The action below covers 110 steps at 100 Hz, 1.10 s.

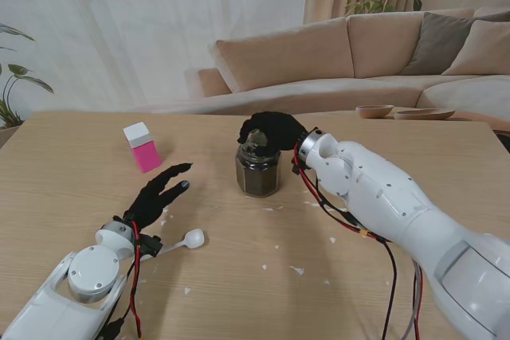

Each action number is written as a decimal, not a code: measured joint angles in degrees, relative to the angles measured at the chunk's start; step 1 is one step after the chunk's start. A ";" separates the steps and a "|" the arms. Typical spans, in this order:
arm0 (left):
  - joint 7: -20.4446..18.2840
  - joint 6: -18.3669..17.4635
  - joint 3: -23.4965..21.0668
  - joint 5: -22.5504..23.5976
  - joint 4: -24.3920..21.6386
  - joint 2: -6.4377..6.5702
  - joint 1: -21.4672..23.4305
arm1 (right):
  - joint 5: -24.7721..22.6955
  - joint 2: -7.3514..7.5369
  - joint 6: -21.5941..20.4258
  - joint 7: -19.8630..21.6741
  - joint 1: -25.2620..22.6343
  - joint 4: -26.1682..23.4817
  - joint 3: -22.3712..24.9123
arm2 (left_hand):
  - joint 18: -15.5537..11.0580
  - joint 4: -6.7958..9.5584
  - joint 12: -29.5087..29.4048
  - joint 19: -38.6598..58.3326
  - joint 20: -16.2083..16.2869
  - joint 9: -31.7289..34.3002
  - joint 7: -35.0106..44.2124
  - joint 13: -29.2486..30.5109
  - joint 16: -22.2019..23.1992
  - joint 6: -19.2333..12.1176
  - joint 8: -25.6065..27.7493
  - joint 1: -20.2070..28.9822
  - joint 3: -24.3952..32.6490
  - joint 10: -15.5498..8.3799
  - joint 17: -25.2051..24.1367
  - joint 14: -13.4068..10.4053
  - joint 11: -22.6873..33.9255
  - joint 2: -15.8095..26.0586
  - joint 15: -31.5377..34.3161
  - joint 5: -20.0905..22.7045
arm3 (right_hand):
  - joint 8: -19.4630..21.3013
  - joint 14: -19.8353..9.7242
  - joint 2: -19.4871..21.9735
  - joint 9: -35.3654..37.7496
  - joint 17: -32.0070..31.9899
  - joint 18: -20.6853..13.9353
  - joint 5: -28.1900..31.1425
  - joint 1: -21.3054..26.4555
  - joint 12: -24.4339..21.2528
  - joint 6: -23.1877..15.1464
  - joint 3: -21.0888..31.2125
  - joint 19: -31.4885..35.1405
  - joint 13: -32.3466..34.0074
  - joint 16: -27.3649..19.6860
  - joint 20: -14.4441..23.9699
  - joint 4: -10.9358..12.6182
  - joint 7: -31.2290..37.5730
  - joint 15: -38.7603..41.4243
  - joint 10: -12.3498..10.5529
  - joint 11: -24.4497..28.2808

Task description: Portion coffee beans from the glass jar into the coffee jar

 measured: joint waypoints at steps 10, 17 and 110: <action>0.03 0.00 -0.08 -0.01 0.00 -0.01 0.00 | -0.07 -0.22 -0.59 -0.60 0.23 0.53 -0.17 | 0.00 0.00 0.00 0.00 0.00 0.00 0.00 0.00 0.00 0.00 0.00 0.00 0.00 0.00 0.00 0.00 0.00 0.00 0.00 0.00 | 0.27 0.80 -1.17 1.49 2.32 -0.02 1.71 0.09 -0.02 0.00 0.30 -0.08 1.61 0.00 -0.89 -0.84 -0.40 -0.18 0.03 -0.65; 0.08 0.00 -0.15 -0.04 0.00 -0.01 0.00 | -0.08 -0.24 -0.72 -0.60 0.31 0.55 -0.18 | 0.00 0.00 0.00 0.00 0.00 0.00 0.00 0.00 0.00 0.00 0.00 0.00 0.00 0.00 0.00 0.00 0.00 0.00 0.00 0.00 | 1.96 1.33 -1.96 2.13 3.05 -0.01 2.79 0.10 -0.05 0.00 1.26 -0.10 2.49 0.00 -4.84 -1.85 -1.44 -0.65 0.03 -0.81; 0.37 -0.26 -0.56 -0.14 -0.05 -0.02 -0.02 | -1.82 1.89 3.05 1.32 -3.93 -8.40 6.13 | 0.00 0.00 0.00 0.00 0.00 0.00 0.00 0.00 0.00 0.00 0.00 0.00 0.00 0.00 0.00 0.00 0.00 0.00 0.00 0.00 | 3.08 3.54 -3.98 4.78 6.08 1.41 5.19 0.12 -0.45 0.74 1.67 0.07 6.01 0.79 -10.93 -2.16 -2.06 -1.03 -0.06 -0.86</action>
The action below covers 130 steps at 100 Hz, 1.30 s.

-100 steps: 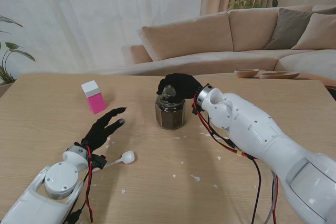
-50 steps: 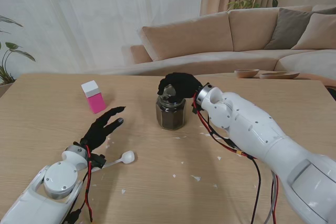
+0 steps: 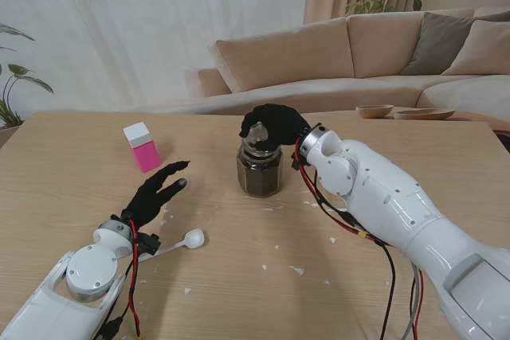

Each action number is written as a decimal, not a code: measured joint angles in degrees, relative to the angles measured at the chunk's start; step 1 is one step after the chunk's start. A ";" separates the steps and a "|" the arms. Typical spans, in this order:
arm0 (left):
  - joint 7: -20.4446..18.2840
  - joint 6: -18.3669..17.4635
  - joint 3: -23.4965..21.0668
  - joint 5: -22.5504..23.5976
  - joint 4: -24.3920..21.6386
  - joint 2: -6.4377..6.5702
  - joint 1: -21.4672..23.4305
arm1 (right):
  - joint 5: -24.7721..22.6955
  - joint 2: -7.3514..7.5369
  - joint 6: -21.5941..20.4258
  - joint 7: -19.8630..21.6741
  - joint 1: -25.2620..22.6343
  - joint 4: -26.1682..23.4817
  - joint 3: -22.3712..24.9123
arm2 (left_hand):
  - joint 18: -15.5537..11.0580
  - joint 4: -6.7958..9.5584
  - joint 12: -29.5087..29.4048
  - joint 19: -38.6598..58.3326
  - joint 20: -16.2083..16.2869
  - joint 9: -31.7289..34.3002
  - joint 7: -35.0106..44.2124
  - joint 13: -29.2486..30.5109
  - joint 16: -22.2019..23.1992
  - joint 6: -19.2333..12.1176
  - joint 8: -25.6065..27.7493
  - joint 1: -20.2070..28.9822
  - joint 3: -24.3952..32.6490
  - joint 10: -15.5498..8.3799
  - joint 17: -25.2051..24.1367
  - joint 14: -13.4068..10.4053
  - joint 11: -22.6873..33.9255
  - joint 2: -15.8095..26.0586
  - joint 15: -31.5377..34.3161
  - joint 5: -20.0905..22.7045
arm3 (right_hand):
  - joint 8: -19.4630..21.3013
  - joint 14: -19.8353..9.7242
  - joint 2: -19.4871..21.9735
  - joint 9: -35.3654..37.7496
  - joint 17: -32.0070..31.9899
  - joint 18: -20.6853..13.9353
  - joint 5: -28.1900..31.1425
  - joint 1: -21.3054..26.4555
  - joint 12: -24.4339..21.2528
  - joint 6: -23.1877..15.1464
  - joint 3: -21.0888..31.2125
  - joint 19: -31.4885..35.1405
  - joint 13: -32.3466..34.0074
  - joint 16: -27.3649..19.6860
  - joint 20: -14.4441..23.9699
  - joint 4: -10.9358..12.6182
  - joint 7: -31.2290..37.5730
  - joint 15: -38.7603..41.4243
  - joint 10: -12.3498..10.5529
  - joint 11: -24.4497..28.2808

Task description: Portion coffee beans from the glass jar into the coffee jar

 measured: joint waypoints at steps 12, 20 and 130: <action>0.00 -0.02 0.00 -0.02 -0.03 0.00 0.00 | -0.78 0.48 1.12 0.53 -0.97 -2.28 1.25 | 0.00 0.00 0.00 0.00 0.00 0.00 0.00 0.00 0.00 0.00 0.00 0.00 0.00 0.00 0.00 0.00 0.00 0.00 0.00 0.00 | 0.00 0.64 -0.13 0.10 0.30 0.38 0.09 0.01 0.00 0.11 0.28 0.34 0.43 0.39 0.00 0.00 0.03 0.00 0.00 0.02; -0.03 -0.07 0.01 -0.02 -0.04 0.00 0.00 | -1.70 0.96 2.21 1.53 -2.20 -4.70 3.06 | 0.00 0.00 0.00 0.00 0.00 0.00 0.00 0.00 0.00 0.00 0.00 0.00 0.00 0.00 0.00 0.00 0.00 0.00 0.00 0.00 | 0.00 0.75 -0.15 0.10 0.32 0.56 0.10 0.01 0.00 0.13 0.30 0.62 0.49 0.39 0.00 0.00 0.04 0.00 -0.12 0.09; -0.89 -0.78 0.34 1.15 -2.08 0.42 1.44 | -12.20 8.47 10.19 13.87 -42.87 -31.77 36.29 | 0.00 0.00 0.00 0.00 0.00 0.00 0.00 0.00 0.00 0.00 0.00 0.00 0.00 0.00 0.00 0.00 0.00 0.00 0.00 0.00 | 0.01 2.02 -0.49 0.54 0.40 1.48 0.35 1.22 0.00 0.80 0.47 0.66 0.61 0.45 -0.01 -1.12 0.34 0.00 -1.06 0.35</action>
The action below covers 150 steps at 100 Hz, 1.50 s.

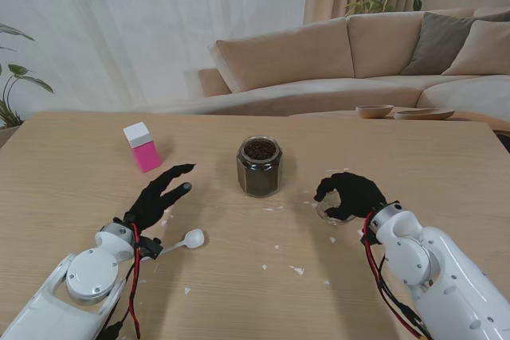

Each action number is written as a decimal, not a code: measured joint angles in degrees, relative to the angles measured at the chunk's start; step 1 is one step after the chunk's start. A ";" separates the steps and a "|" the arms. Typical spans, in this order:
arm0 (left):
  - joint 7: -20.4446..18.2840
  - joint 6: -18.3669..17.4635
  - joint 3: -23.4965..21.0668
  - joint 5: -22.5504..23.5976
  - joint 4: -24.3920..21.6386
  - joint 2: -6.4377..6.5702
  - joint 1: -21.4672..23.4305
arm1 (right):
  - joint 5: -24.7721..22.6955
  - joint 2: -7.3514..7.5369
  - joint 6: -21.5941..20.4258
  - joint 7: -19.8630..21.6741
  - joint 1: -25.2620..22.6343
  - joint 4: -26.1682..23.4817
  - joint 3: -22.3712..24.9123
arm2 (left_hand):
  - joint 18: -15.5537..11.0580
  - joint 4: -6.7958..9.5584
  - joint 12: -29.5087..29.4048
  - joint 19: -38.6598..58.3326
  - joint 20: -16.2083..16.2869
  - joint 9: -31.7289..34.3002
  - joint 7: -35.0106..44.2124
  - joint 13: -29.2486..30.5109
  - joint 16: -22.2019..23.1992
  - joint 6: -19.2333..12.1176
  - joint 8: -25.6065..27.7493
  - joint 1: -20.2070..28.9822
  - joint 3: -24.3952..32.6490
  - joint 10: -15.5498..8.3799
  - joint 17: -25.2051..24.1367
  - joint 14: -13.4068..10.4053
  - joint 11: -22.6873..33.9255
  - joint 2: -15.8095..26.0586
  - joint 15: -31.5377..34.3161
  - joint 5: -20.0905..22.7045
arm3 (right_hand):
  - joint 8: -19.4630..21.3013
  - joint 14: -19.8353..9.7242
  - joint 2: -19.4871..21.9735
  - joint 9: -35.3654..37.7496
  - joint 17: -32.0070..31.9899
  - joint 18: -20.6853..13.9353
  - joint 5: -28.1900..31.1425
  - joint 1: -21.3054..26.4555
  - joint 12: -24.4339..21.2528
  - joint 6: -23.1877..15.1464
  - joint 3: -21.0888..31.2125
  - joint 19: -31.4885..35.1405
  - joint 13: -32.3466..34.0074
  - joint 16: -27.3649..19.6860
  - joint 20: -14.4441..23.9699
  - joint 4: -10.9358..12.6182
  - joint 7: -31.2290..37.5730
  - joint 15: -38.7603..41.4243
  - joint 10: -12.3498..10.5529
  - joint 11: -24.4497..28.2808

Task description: Portion coffee beans from the glass jar into the coffee jar

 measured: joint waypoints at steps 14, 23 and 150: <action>-0.06 0.00 0.23 0.28 0.00 0.05 -0.04 | -0.01 0.01 0.19 -0.92 -1.63 0.95 0.35 | 0.00 0.00 0.00 0.00 0.00 0.00 0.00 0.00 0.00 0.00 0.00 0.00 0.00 0.00 0.00 0.00 0.00 0.00 0.00 0.00 | 0.00 0.05 0.00 0.02 0.00 0.02 0.01 0.01 0.00 0.00 0.00 0.00 0.00 0.00 0.00 0.00 0.02 0.00 -0.03 0.00; -0.11 0.00 0.29 0.42 0.00 0.06 -0.04 | -0.49 0.01 0.19 -2.09 -2.46 1.56 0.49 | 0.00 0.00 0.00 0.00 0.00 0.00 0.00 0.00 0.00 0.00 0.00 0.00 0.00 0.00 0.00 0.00 0.00 0.00 0.00 0.00 | 0.00 0.05 0.00 0.02 0.00 0.03 0.01 0.01 0.00 0.00 0.00 0.00 0.00 0.00 0.00 0.00 0.04 0.00 -0.12 0.00; -0.25 -0.43 0.27 0.95 -0.39 0.21 0.46 | -3.22 0.29 4.11 -0.81 -10.64 -3.39 3.51 | 0.00 0.00 0.00 0.00 -0.01 0.00 0.00 0.00 0.00 0.00 0.00 0.00 0.00 0.00 0.00 0.00 0.00 0.00 0.00 0.00 | -14.03 -4.15 16.74 -19.31 -20.21 1.63 -24.03 -10.82 -9.85 -0.58 -6.24 -0.73 -15.36 0.55 18.88 9.41 -17.65 -0.99 -1.92 -6.83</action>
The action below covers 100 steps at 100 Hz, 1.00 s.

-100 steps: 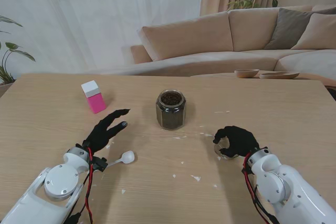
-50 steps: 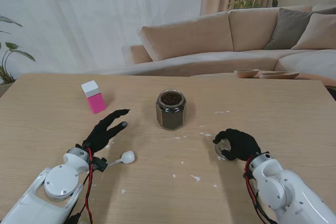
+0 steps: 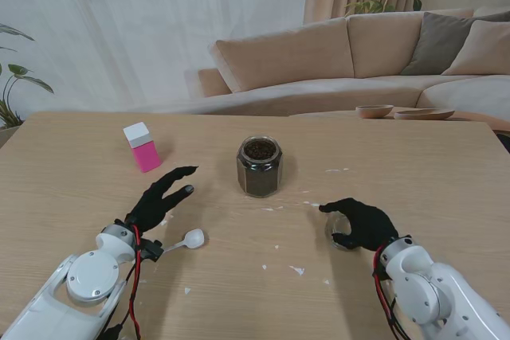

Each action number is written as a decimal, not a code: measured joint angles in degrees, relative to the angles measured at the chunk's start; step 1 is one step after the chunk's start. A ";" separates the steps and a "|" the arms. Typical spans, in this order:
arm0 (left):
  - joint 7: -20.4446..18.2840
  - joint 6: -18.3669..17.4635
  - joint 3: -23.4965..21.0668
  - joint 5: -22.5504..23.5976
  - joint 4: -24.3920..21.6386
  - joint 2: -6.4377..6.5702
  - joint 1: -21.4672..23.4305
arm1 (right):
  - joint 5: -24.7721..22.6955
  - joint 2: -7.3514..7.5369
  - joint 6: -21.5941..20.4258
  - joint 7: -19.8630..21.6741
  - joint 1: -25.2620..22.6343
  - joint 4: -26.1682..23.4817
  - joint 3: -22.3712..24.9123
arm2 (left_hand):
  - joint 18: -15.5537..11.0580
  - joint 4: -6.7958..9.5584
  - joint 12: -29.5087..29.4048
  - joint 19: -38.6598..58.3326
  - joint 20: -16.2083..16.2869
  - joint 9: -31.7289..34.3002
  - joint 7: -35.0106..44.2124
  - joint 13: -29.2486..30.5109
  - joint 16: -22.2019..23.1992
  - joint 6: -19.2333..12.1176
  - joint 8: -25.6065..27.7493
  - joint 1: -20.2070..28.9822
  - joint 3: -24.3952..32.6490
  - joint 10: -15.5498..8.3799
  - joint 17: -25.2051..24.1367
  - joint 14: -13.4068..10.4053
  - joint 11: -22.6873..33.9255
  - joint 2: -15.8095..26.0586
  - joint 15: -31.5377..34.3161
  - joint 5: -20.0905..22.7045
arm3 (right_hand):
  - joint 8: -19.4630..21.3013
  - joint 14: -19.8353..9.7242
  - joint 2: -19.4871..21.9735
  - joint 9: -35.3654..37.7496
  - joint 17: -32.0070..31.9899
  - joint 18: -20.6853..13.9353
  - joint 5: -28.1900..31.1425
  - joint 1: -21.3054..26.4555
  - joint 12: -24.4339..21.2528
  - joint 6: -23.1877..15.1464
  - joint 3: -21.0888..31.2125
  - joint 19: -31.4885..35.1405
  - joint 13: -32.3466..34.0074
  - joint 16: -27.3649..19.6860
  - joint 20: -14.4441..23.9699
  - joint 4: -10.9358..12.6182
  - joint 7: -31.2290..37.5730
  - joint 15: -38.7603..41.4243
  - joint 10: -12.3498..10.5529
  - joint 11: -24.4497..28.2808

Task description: Portion coffee beans from the glass jar into the coffee jar

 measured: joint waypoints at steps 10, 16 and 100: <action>-0.04 -0.04 -0.05 0.00 -0.12 0.01 0.08 | -0.28 0.06 0.49 1.07 -0.72 -1.11 0.46 | 0.00 0.00 0.00 0.00 0.00 0.00 0.00 0.00 0.00 0.00 0.00 0.00 0.00 0.00 0.00 0.00 0.00 0.00 0.00 0.00 | -0.41 0.00 3.00 -1.02 -1.55 0.36 -0.77 -2.27 -0.26 -0.04 -4.84 -0.82 -0.04 -0.02 0.44 0.38 -1.33 -0.81 -0.06 0.29; -0.06 -0.10 -0.08 0.00 -0.15 0.01 0.12 | -0.47 0.07 0.90 1.58 -1.24 -1.79 0.77 | 0.00 0.00 0.00 0.00 0.00 0.00 0.00 0.00 0.00 0.00 0.00 0.00 0.00 0.00 0.00 0.00 0.00 0.00 0.00 0.00 | -0.41 0.01 4.73 -2.13 -3.08 1.03 -1.45 -2.75 -0.58 -0.04 -6.86 -2.95 -0.53 -0.62 0.44 0.02 -2.42 -1.95 -0.48 -0.72; -1.30 1.17 -0.97 -1.65 -4.17 0.26 3.28 | 25.93 -4.37 6.36 -10.46 -0.30 -8.93 -10.67 | 0.00 0.00 0.00 0.00 0.00 0.00 0.00 0.00 0.00 0.00 0.00 0.00 0.00 0.00 0.00 0.00 0.00 0.00 0.00 0.00 | 0.45 -0.56 12.77 -1.91 -19.93 6.17 -0.52 2.22 -2.06 -0.09 -9.89 -30.61 -6.65 -11.25 -17.84 3.15 -5.14 -19.71 -0.74 -4.49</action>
